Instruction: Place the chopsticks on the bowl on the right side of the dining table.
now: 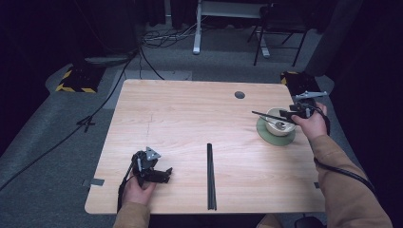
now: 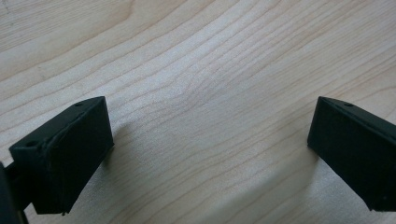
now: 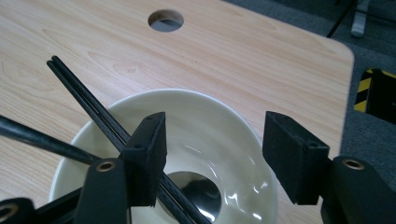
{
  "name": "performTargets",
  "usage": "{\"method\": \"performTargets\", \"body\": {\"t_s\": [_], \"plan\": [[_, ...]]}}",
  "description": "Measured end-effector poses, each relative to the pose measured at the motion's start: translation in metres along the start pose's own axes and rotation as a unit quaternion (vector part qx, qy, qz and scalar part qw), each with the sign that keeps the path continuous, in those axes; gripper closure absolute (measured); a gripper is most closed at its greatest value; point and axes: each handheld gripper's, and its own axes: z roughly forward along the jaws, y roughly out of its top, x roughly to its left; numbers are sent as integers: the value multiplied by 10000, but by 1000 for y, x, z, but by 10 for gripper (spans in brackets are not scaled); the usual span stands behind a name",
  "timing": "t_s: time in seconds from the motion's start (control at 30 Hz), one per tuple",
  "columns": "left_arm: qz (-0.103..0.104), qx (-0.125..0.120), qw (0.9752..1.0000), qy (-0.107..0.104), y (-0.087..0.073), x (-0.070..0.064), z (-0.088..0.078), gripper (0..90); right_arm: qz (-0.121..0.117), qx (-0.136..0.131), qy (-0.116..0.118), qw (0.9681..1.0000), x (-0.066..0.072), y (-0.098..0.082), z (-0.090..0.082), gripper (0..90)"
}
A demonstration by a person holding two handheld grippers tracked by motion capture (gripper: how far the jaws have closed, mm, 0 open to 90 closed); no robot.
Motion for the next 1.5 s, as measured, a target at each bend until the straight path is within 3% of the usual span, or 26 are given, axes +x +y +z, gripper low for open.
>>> {"method": "performTargets", "body": {"t_s": [0.1,0.33,0.53,0.73,0.97,1.07,1.13,1.17,1.2,1.33,1.47,1.5], "plan": [[-14,3,10000,-13,0,0,0,3,8,-93,-43,9999,-4,-3,-10,402],[-7,35,10000,-36,1,0,0,3,-81,228,-282,9993,-18,-30,-35,363],[-10,34,10000,-21,1,0,0,3,-185,310,-356,9987,-22,-43,-36,366],[-7,35,10000,-20,1,0,0,3,-167,262,-527,9981,-27,-39,-31,369],[-10,34,10000,-23,1,0,0,3,9,163,-578,9982,-33,-34,-23,366],[-7,37,10000,-21,1,0,0,3,-37,45,-643,9979,-33,-34,-24,372],[-9,35,10000,-23,1,0,0,3,-40,-204,-856,9961,-37,-34,-36,378],[-9,35,10000,-23,1,0,0,3,-40,-204,-856,9961,-37,-34,-36,378],[-19,29,10000,-22,1,0,0,3,104,-267,-1001,9946,-43,-35,-43,378],[-17,28,10000,-22,1,0,1,3,323,-235,-1143,9926,-52,-39,-50,380],[-7,32,10000,-13,1,0,0,3,561,-70,-1380,9888,-63,-47,-53,449],[-5,25,10000,-27,1,0,1,3,669,6,-1510,9863,-64,-49,-52,471]]}}
